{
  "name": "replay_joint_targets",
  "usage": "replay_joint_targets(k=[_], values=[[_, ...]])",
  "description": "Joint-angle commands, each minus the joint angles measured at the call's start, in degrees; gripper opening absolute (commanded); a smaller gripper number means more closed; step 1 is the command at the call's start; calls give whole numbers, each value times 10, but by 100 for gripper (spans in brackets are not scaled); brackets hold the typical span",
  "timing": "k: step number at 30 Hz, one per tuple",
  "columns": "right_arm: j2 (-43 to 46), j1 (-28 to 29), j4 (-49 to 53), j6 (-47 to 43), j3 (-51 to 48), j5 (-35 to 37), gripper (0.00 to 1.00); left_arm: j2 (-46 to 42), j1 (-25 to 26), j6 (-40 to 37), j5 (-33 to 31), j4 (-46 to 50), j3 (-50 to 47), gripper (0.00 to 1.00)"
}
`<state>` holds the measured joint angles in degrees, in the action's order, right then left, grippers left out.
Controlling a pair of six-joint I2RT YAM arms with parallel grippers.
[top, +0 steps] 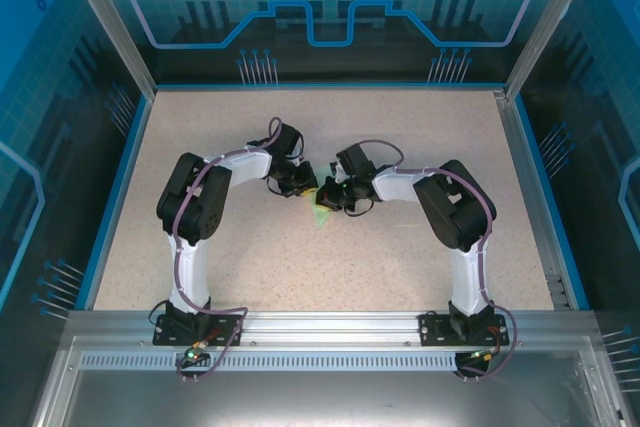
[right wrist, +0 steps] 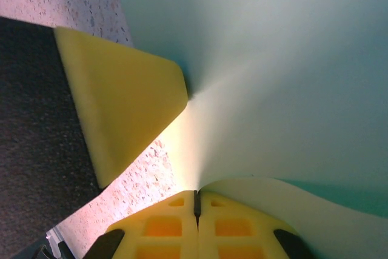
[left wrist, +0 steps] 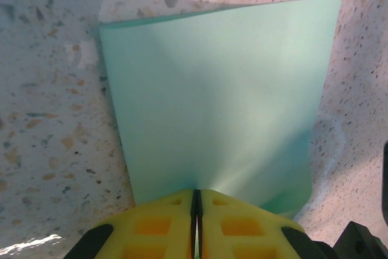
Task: Fold a paper plane with a square sheet of paper (pick it up from the middle)
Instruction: Third fold the triangle at the center of the table.
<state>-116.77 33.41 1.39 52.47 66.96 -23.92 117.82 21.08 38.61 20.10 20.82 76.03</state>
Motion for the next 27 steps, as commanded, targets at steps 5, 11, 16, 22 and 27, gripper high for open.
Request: replay_joint_targets(k=[5,11,16,22,27], values=[[10,8,-10,-7,-1,3,5,13,-3,-13,-7,24,4,12],[3,10,1,-25,9,-2,5,14,-3,-13,-6,24,5,12],[-1,11,2,-30,13,-2,5,14,-3,-13,-5,25,5,12],[1,11,-9,-30,12,-4,5,15,-3,-13,-5,26,6,12],[0,11,-11,-31,10,-4,5,14,-2,-13,-5,26,5,12]])
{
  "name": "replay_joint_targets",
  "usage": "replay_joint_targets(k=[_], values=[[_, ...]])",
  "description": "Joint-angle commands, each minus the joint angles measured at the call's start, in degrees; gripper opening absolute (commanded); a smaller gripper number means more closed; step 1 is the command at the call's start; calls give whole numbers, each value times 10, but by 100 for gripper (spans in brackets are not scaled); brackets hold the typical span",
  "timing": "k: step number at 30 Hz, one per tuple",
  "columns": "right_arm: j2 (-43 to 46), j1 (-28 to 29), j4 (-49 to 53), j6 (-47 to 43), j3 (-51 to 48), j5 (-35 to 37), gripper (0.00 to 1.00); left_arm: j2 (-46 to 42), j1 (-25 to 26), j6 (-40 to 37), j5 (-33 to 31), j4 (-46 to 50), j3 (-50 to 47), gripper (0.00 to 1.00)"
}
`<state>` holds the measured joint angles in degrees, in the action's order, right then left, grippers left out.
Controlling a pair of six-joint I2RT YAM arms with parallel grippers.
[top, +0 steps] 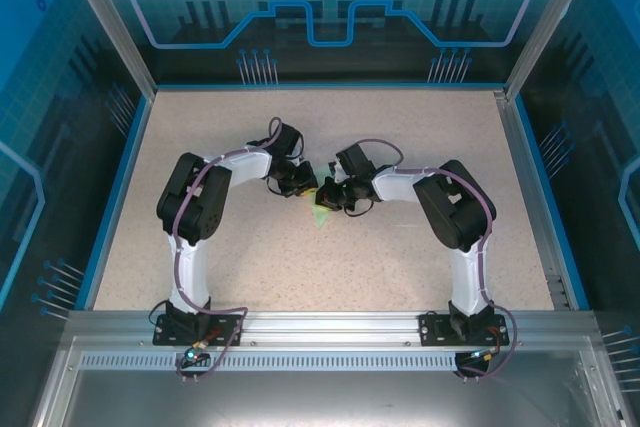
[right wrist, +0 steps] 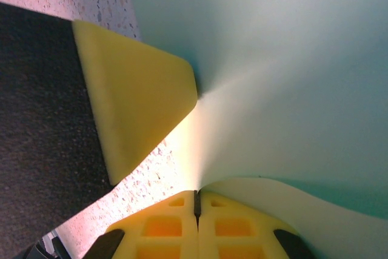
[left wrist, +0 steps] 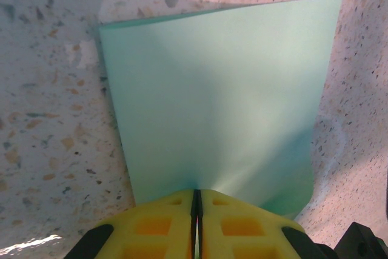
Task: Fold a paper plane with a square sheet of paper (pick it up from the middle)
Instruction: Third fold the triangle at the center of the table.
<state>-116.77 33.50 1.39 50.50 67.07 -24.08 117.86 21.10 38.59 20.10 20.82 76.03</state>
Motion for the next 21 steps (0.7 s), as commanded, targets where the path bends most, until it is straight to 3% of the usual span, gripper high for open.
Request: replay_joint_targets(k=[1,21], values=[[-1,10,-12,-12,9,-3,5,14,-3,-13,-4,26,4,12],[-17,9,-11,-12,8,-1,5,14,-1,-14,-3,25,2,12]])
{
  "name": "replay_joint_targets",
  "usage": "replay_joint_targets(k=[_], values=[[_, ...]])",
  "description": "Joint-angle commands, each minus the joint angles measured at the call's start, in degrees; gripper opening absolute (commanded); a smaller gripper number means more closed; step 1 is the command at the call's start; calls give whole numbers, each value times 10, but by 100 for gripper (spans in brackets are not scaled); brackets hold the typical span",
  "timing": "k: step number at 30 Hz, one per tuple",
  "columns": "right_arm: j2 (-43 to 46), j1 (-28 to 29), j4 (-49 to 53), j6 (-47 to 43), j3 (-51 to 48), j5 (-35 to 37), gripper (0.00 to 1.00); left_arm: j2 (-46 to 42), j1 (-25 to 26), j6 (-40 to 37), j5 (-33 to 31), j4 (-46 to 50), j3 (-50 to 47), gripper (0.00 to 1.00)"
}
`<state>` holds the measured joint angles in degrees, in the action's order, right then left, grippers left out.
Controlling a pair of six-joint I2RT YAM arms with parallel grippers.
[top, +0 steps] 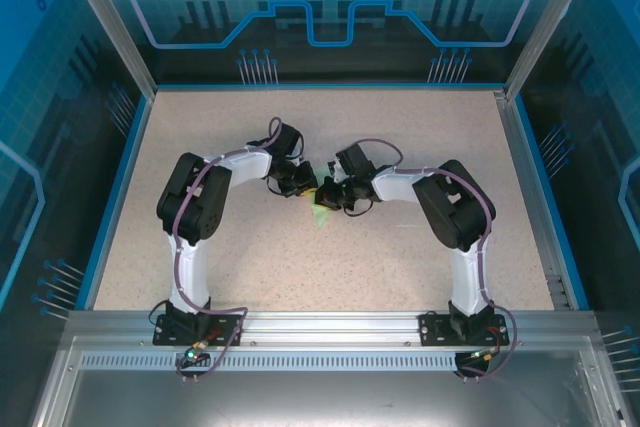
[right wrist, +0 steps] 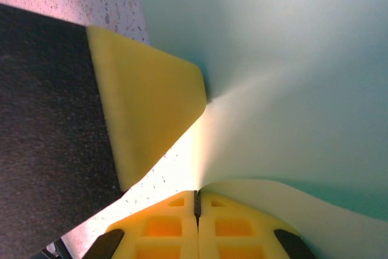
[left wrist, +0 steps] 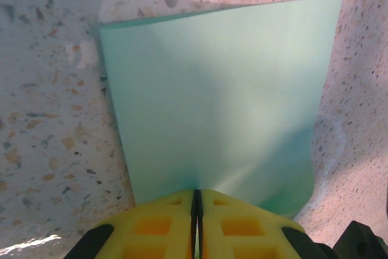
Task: Fold a paper plane with a square sheet of paper (pick it up from the middle)
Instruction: Third fold the triangle at the center of the table.
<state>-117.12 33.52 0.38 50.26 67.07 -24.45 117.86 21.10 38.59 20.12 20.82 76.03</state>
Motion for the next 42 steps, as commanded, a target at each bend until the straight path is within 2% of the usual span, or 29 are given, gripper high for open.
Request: replay_joint_targets(k=[1,14,24,28,34,42], values=[[-14,9,0,-10,9,3,5,14,-1,-13,-3,25,1,12],[-23,9,3,-4,15,8,5,11,-1,-14,-2,25,1,11],[-29,9,21,-9,12,15,8,-27,-3,-7,2,34,23,13],[-32,9,23,-9,11,16,12,-47,-13,3,-10,41,27,14],[-34,9,20,-8,8,12,27,-72,-41,6,-21,49,20,14],[-28,8,12,-7,-2,14,28,-89,-54,9,-18,45,-5,14]])
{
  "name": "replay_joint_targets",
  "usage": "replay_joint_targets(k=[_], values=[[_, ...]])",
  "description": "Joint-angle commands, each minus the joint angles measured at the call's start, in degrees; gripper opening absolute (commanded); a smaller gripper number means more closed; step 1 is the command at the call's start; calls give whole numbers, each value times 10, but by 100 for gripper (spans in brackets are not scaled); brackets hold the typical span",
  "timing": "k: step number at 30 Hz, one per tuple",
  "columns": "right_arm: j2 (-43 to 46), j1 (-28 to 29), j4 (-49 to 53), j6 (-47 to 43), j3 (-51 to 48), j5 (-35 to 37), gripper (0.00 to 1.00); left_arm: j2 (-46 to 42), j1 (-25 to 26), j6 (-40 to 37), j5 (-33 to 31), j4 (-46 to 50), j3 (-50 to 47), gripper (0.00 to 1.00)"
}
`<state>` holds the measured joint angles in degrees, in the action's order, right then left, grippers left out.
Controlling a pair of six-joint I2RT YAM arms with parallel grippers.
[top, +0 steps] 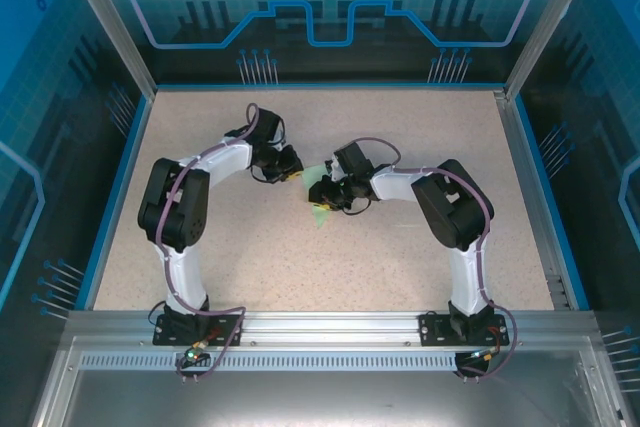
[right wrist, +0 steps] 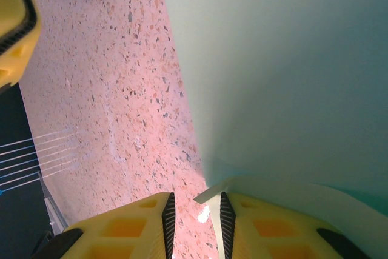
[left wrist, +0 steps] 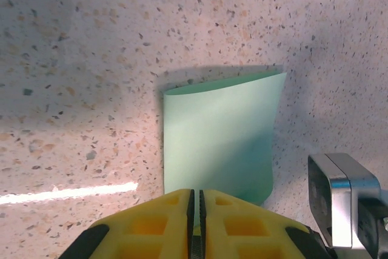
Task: Fold a paper plane with a square sheet of paper (pick it up from the middle)
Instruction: Third fold the triangle at the center of the table.
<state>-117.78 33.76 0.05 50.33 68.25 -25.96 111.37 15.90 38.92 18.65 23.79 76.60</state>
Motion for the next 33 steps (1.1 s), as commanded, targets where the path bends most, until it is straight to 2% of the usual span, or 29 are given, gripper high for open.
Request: replay_joint_targets(k=[1,19,26,33], values=[[-21,5,14,-8,-14,28,26,-25,-1,6,-1,14,-15,14],[-16,2,-3,-13,-28,22,16,-64,2,32,58,-33,-100,14],[-15,2,13,-18,-25,30,7,-87,22,39,61,-34,-131,13],[-16,2,36,-22,-18,40,5,-120,53,64,80,-60,-182,12]])
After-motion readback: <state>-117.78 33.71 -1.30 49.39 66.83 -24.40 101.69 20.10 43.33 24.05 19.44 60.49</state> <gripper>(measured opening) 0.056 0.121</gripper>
